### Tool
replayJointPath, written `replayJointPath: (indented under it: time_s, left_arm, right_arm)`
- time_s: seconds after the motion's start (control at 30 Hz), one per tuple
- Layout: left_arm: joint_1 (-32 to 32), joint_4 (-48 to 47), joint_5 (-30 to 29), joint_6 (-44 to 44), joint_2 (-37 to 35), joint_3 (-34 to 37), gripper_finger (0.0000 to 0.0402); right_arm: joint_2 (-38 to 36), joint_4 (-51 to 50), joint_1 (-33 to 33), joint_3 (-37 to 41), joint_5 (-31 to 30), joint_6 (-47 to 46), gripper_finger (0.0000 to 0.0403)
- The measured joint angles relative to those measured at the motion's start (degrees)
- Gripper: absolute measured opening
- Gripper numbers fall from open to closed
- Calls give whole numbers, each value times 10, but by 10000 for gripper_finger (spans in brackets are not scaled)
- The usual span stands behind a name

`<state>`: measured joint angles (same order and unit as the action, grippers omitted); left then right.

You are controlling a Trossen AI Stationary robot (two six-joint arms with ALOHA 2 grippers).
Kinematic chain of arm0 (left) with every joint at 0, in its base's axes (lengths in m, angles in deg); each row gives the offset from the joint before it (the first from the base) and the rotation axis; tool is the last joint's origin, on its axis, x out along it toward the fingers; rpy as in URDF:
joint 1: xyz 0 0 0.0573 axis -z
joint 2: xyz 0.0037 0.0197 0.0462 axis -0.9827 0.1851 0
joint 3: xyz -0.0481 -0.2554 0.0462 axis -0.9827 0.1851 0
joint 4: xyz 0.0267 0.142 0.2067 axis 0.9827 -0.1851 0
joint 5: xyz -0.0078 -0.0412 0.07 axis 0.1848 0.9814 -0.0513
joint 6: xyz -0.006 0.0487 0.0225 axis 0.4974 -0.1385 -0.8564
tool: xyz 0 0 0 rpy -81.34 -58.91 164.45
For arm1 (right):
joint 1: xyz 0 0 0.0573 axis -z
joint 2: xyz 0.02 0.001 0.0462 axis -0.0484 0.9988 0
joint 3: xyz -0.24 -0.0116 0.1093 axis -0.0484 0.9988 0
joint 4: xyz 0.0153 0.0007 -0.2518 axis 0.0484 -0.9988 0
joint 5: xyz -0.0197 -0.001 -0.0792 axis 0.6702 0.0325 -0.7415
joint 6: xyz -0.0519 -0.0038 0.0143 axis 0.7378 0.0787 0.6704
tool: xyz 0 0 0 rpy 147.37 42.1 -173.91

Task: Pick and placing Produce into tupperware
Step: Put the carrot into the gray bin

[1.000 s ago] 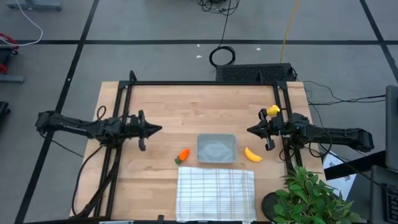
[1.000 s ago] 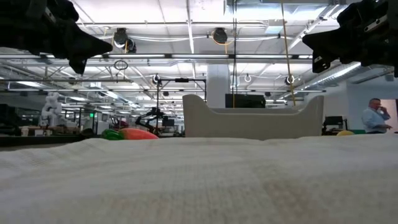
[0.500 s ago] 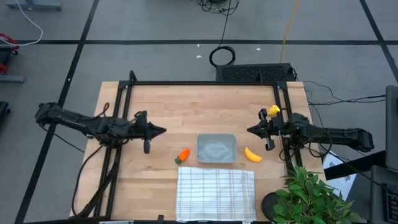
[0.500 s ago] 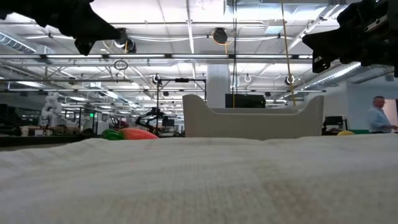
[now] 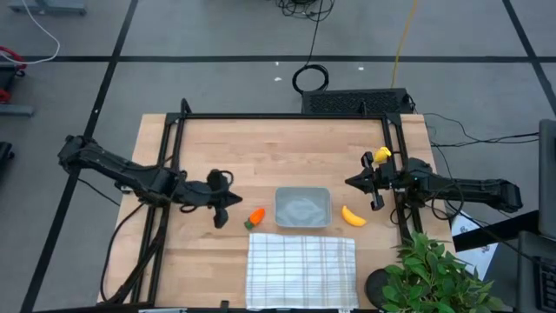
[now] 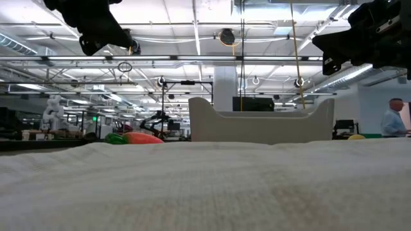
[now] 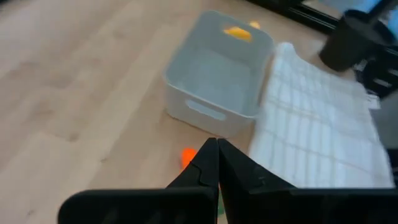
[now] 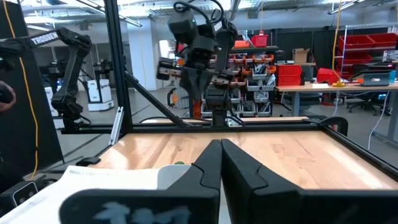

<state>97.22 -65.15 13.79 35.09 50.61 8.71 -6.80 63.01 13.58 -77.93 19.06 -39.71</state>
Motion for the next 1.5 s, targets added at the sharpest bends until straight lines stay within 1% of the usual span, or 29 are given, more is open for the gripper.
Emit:
replayJointPath:
  time_s: [0.07,0.13,0.2,0.23,0.37,0.53,0.67,0.97,1.13,1.27,1.37,1.43,1.5]
  left_arm:
    - [1,-1,21,-7,18,-10,2]
    - [1,2,37,-32,30,-17,7]
    - [1,29,52,-67,40,-19,12]
    - [1,44,56,-71,45,-19,14]
    - [-2,89,67,-26,57,-19,18]
    - [-11,76,67,34,77,-20,29]
    - [-23,62,84,67,103,-19,68]
    - [-70,59,182,89,147,-19,200]
    - [-104,55,224,84,148,-19,255]
    - [-128,51,251,63,148,-19,280]
    - [-142,20,272,48,150,-19,284]
    - [-152,-27,279,41,156,-29,284]
    - [-160,-88,277,30,168,-54,285]
  right_arm:
    - [0,0,0,0,0,0,0]
    - [0,0,0,0,0,0,0]
    - [0,0,0,0,0,0,0]
    - [0,0,0,0,0,0,0]
    - [0,0,0,0,0,0,0]
    - [0,0,0,0,0,0,0]
    - [0,0,0,0,0,0,0]
    - [0,0,0,0,0,-19,0]
    - [0,0,0,0,0,-19,0]
    - [0,0,0,0,0,-19,0]
    - [0,0,0,0,0,-19,0]
    - [0,0,0,0,0,-19,0]
    - [0,0,0,0,0,-19,0]
